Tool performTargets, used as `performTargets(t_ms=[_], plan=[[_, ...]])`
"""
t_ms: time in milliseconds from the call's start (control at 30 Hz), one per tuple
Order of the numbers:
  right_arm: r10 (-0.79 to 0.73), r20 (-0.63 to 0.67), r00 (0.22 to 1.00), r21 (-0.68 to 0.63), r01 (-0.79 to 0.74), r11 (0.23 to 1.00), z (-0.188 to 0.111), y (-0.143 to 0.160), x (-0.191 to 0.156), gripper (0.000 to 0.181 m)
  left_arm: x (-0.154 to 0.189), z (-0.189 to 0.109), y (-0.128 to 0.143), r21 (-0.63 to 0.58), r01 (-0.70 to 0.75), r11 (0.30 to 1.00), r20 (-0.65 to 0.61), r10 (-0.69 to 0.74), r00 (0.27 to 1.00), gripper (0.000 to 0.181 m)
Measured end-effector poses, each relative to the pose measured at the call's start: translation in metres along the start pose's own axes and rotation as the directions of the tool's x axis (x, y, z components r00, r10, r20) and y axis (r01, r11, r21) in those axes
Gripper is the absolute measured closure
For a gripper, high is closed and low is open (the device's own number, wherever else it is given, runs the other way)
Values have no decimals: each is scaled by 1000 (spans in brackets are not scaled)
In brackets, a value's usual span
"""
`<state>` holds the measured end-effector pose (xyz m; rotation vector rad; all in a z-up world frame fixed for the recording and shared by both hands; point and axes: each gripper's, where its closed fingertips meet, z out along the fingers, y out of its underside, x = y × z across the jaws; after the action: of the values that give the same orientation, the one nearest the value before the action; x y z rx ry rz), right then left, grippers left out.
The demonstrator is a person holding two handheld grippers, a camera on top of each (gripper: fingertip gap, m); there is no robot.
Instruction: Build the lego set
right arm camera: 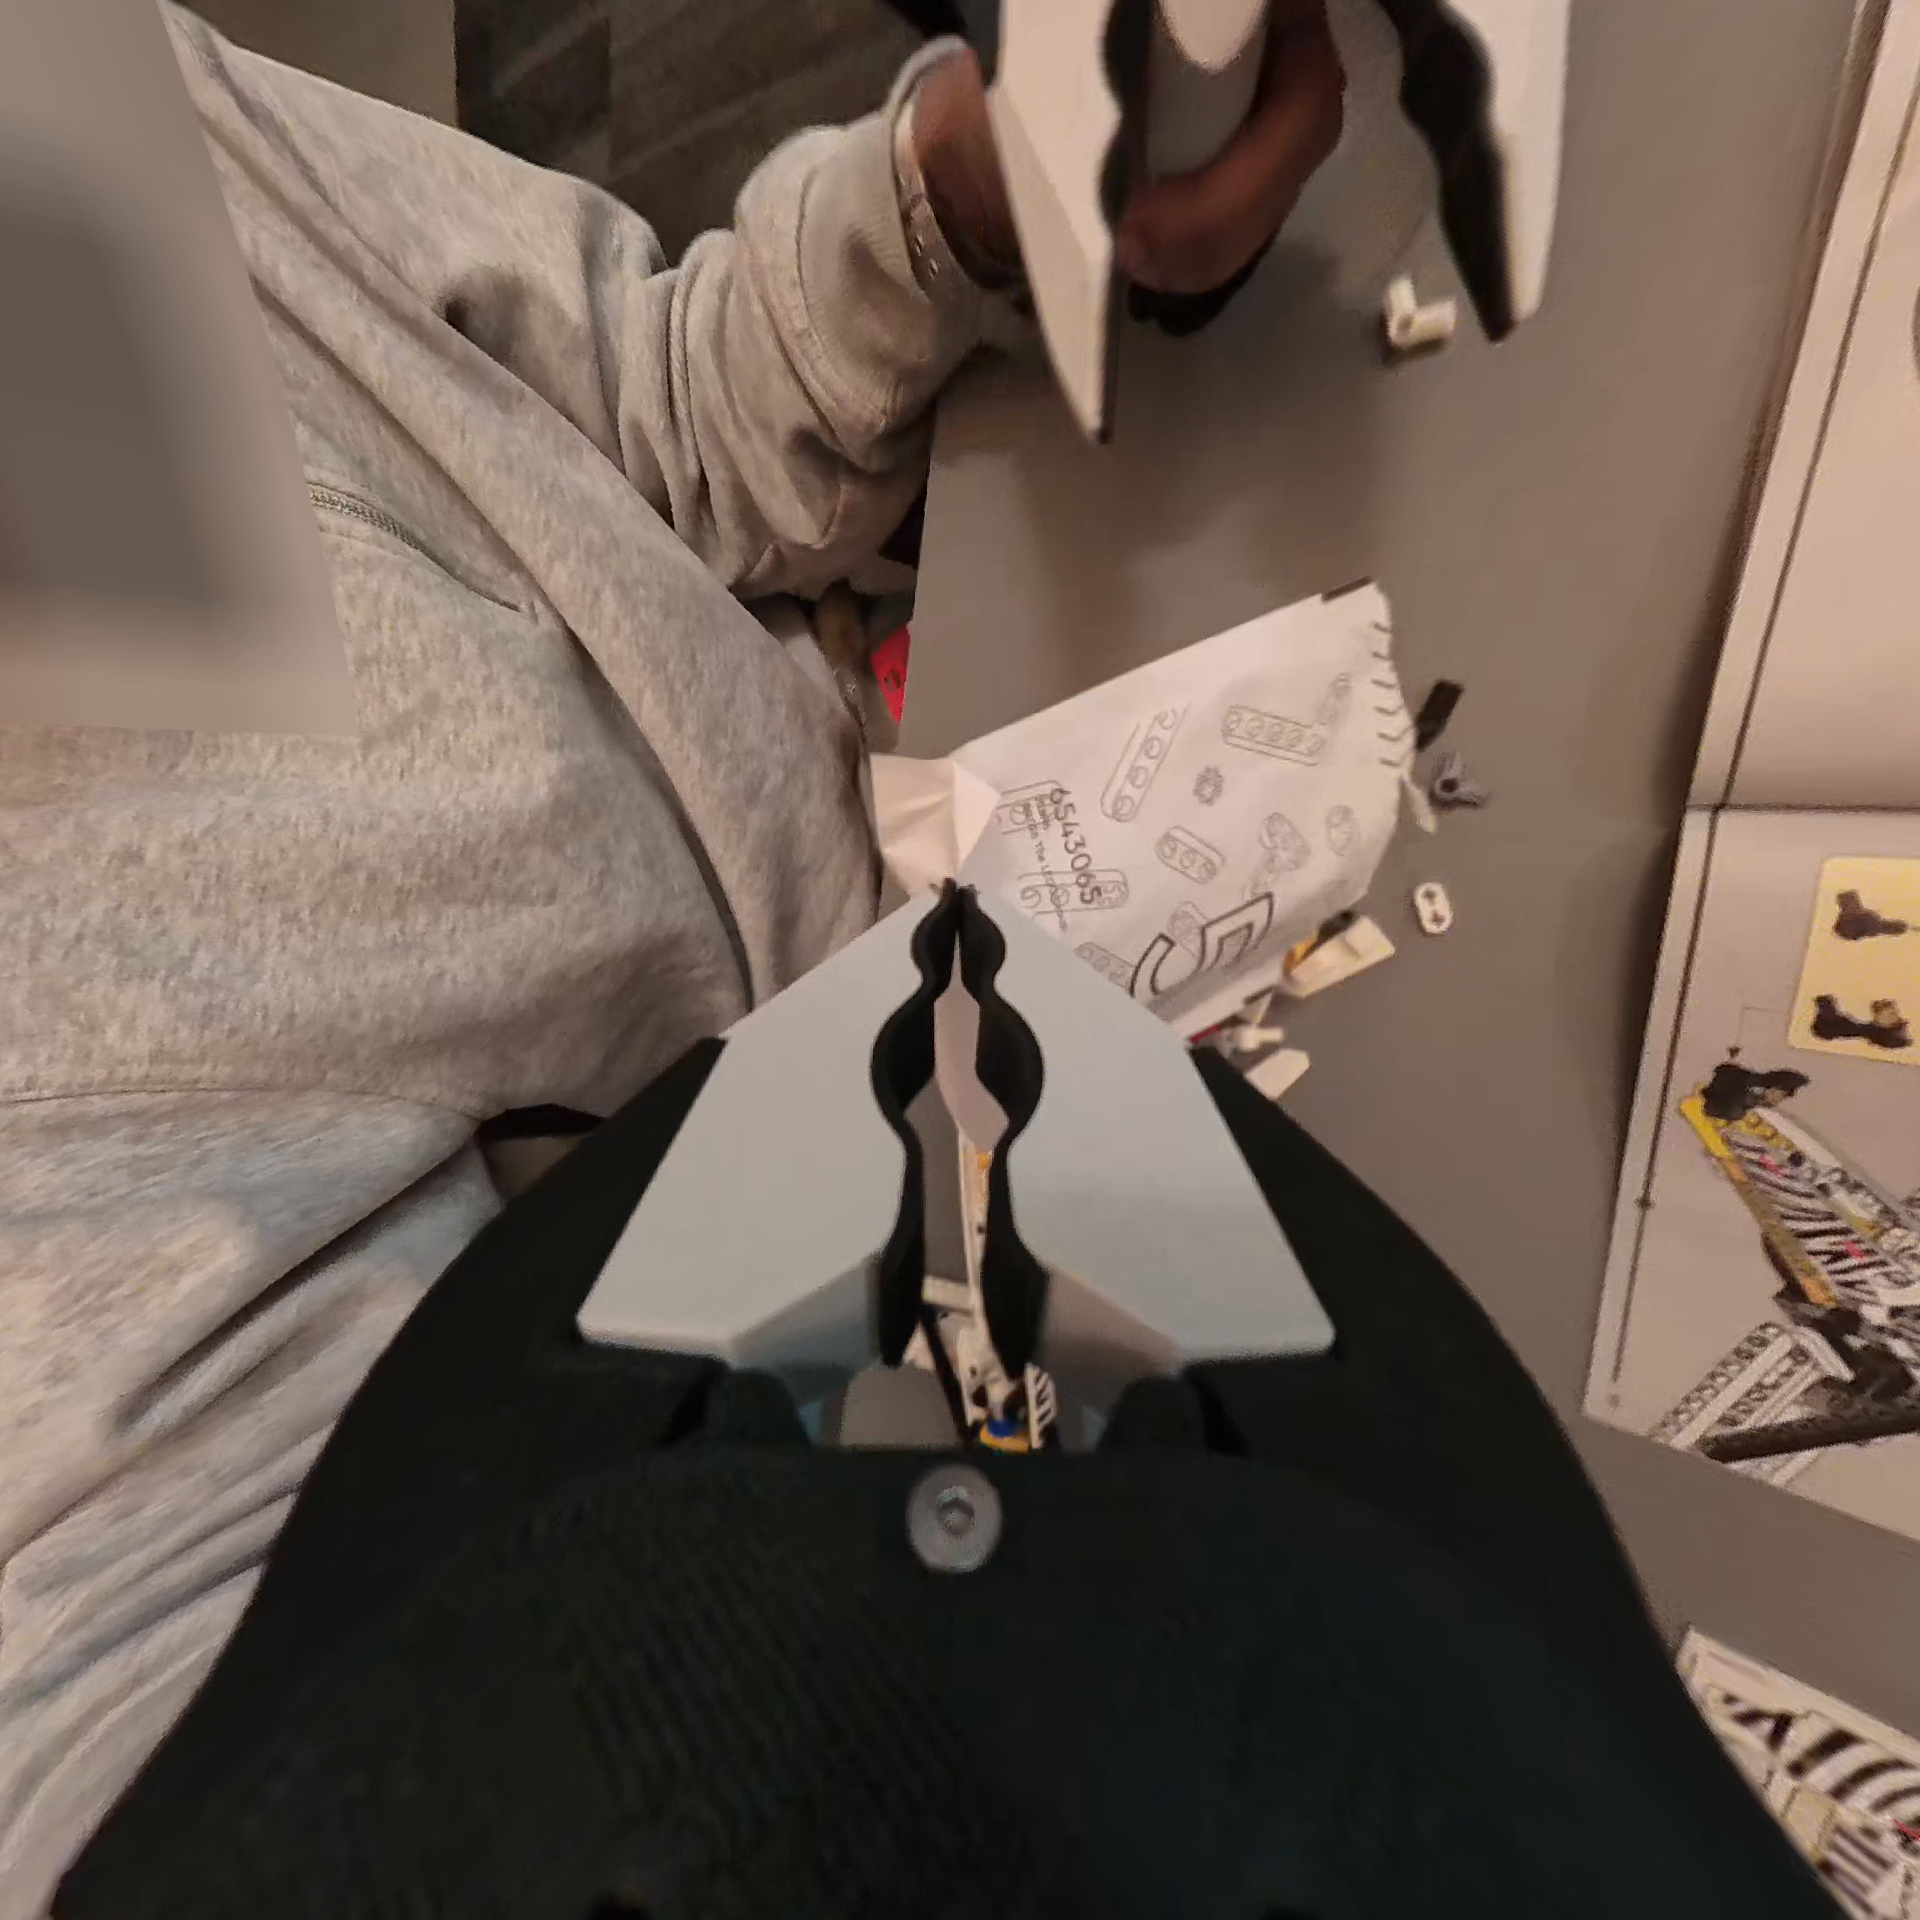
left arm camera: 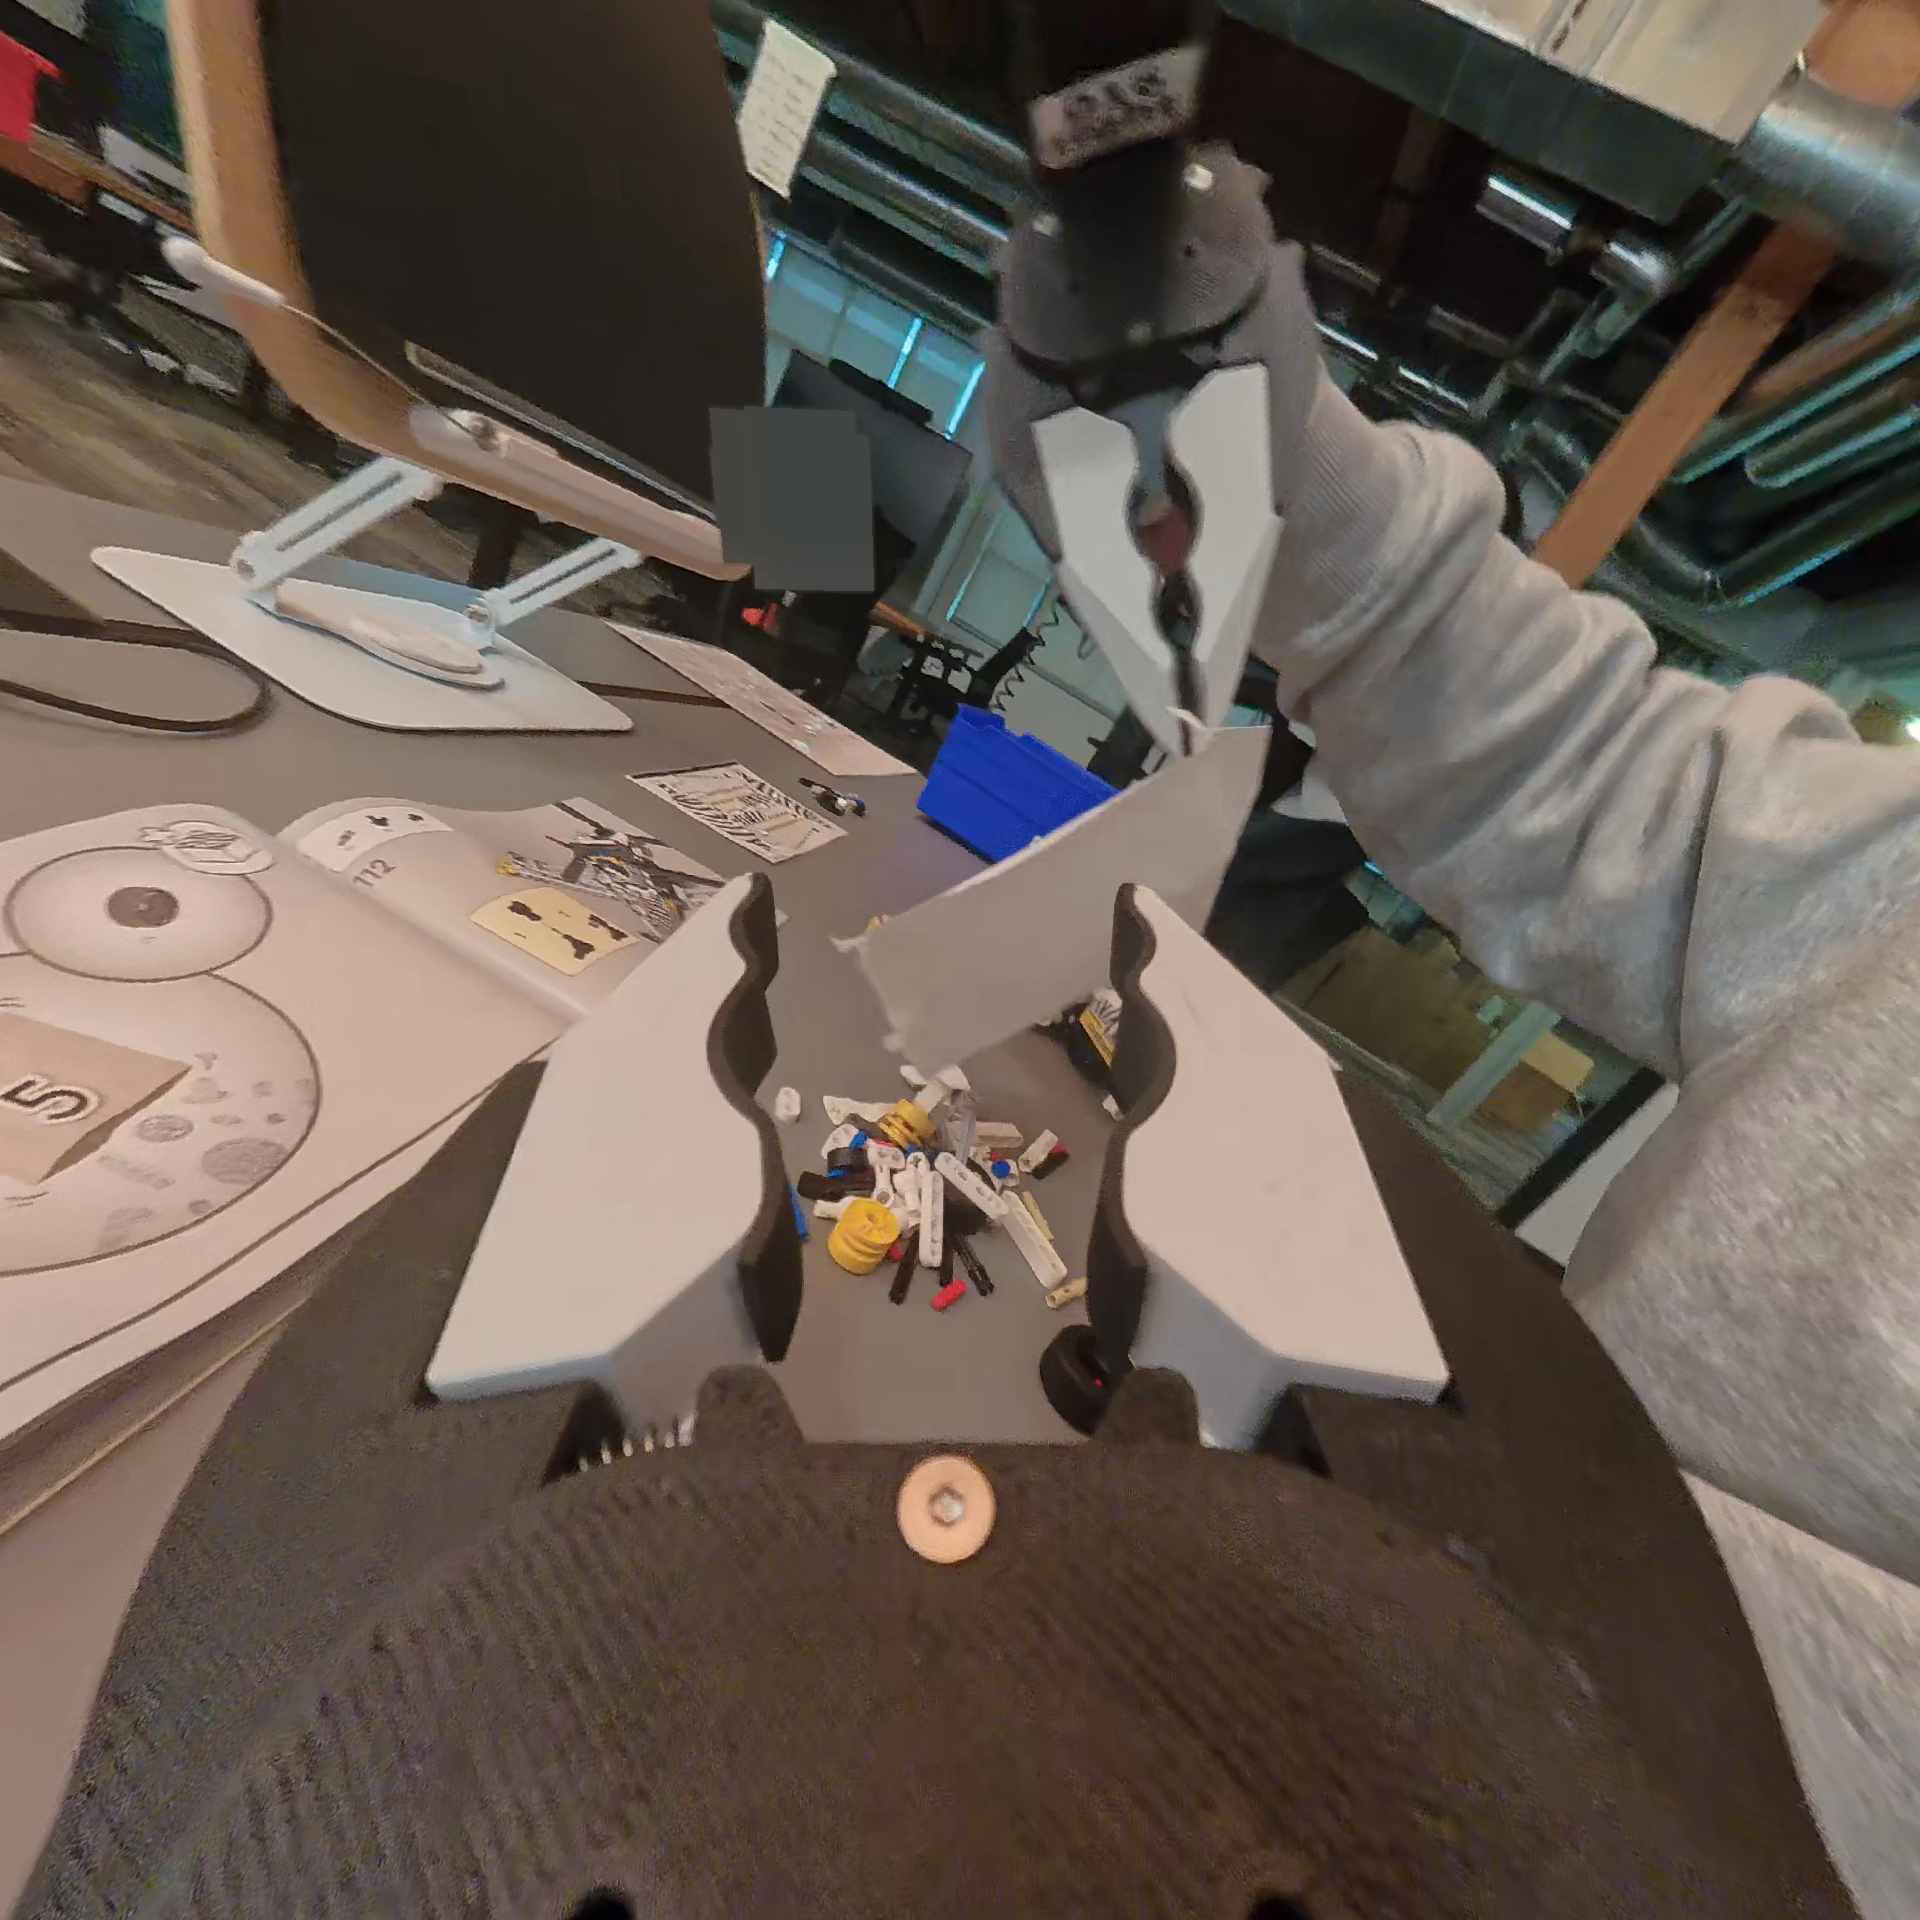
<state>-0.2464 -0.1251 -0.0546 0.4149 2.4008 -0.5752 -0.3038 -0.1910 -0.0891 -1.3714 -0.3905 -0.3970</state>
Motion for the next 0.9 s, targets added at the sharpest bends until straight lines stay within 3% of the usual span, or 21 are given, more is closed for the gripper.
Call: performTargets(t_ms=[133, 200, 267, 333, 400, 500, 633, 800, 900], plan=[[-215, -194, 957, 132, 243, 961, -1, -13, -22, 181, -10, -9, -12, 79, 53, 995, 30, -55, 998, 112], [-320, -389, 864, 195, 416, 888, -5, -24, -36, 181, -15, -16, -25, 174, 85, 981, 43, -93, 995, 85], [-359, -633, 686, 195, 589, 784, -17, -34, -50, 181, -13, -23, -37, 253, 123, 960, 3, -128, 992, 74], [-334, -839, 429, 104, 730, 676, -30, -41, -66, 181, -4, -25, -44, 297, 216, 930, -112, -191, 975, 66], [-308, -928, 211, -18, 798, 602, -27, -43, -84, 181, 10, -17, -44, 265, 336, 904, -250, -272, 929, 53], [-334, -943, -7, -213, 782, 585, -1, -40, -93, 181, 46, 7, -41, 188, 408, 894, -428, -299, 853, 27], [-386, -857, -341, -508, 686, 520, 29, -35, -93, 181, 114, 32, -39, 145, 310, 940, -603, -164, 781, 23], [-416, -756, -505, -654, 585, 479, 46, -17, -92, 181, 158, 44, -26, 146, 48, 988, -616, 53, 786, 28], [-430, -644, -633, -763, 493, 417, 52, -7, -96, 181, 173, 41, -30, 235, -68, 970, -587, 197, 785, 51]])
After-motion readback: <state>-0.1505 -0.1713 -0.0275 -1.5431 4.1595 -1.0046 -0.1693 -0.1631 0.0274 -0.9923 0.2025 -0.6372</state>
